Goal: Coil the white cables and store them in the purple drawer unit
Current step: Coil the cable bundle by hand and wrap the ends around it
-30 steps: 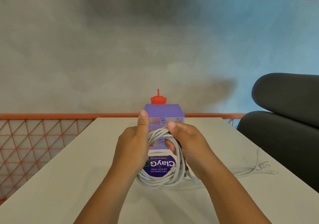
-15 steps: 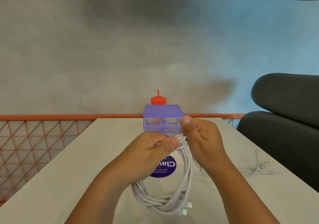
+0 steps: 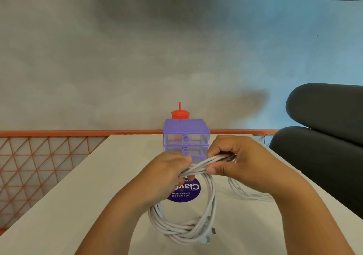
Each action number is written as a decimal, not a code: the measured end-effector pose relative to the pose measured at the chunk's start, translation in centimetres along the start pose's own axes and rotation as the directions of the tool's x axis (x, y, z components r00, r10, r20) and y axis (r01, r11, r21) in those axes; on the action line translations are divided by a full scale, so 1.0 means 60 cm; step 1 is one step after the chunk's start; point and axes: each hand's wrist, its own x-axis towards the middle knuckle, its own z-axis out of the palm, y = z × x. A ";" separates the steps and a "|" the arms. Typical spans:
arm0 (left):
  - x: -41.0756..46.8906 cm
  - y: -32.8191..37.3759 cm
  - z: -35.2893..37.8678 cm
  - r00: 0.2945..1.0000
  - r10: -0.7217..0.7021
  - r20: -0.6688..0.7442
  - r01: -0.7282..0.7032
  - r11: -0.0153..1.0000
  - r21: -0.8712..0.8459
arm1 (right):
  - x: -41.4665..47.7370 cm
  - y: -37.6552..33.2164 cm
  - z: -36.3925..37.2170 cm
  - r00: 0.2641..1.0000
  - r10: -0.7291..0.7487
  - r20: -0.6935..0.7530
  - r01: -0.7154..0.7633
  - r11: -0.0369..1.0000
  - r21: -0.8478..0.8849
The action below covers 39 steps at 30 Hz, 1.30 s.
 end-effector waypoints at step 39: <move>0.016 -0.047 -0.100 0.923 -0.109 -0.369 0.244 0.907 0.342 | -0.038 0.202 -0.039 0.555 0.792 -0.254 -0.725 0.311 -0.614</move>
